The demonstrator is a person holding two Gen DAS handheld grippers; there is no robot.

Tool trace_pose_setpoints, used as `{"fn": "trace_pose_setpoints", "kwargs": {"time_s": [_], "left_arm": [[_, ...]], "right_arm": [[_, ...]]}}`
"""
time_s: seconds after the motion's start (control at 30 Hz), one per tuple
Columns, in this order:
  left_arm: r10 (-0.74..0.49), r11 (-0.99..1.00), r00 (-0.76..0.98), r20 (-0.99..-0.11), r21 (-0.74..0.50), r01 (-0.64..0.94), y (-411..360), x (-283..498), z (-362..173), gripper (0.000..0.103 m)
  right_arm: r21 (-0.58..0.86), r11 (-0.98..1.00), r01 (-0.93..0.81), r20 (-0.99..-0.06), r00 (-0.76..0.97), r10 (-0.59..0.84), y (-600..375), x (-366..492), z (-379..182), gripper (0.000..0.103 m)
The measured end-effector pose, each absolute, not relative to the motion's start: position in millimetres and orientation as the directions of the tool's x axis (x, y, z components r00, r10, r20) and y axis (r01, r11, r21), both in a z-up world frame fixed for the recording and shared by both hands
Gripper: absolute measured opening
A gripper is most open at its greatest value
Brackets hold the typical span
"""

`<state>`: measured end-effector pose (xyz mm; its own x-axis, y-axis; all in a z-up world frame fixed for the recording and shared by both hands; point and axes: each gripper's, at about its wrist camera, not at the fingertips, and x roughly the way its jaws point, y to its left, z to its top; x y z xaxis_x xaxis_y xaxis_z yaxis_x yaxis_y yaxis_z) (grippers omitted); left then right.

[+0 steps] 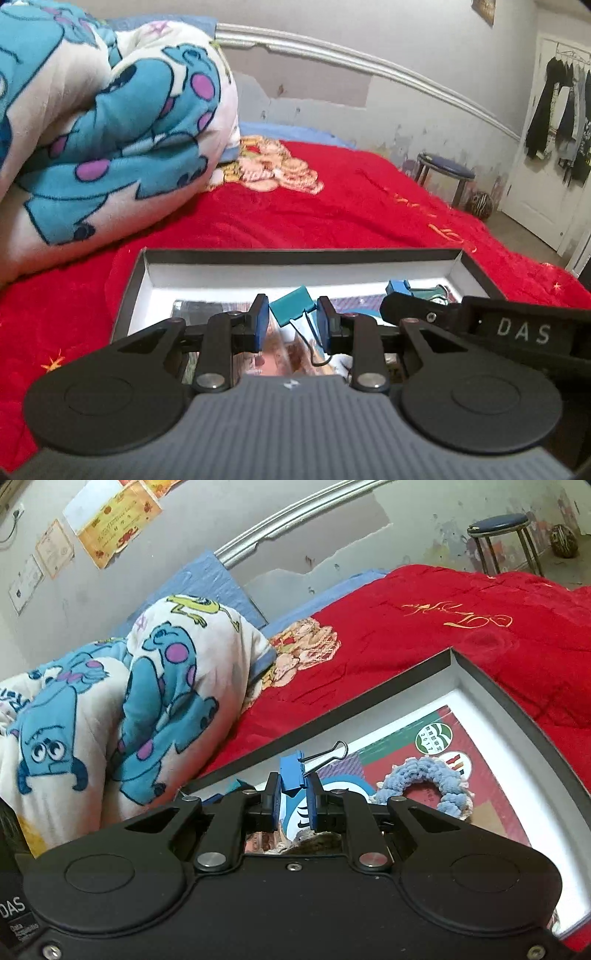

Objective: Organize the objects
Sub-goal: 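Carry both held binder clips over the black box and lower them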

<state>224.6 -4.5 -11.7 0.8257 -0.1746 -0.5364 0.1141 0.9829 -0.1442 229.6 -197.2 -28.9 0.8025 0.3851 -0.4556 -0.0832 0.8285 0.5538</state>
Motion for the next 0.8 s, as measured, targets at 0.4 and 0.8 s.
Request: {"fn": "trace_pose_setpoints", "kwargs": {"time_s": [0.4, 0.8], "left_arm": [[-0.151, 0.988, 0.816, -0.558, -0.099, 0.115, -10.8, 225.7, -18.8, 0.035], [-0.146, 0.989, 0.807, -0.573, -0.105, 0.104, -9.4, 226.3, -21.3, 0.050]], "right_arm": [[0.591, 0.805, -0.051, -0.469, 0.790, 0.394, -198.9, 233.4, -40.4, 0.015], [0.612, 0.790, -0.027, -0.480, 0.782, 0.398, -200.9, 233.2, -46.9, 0.015]]}}
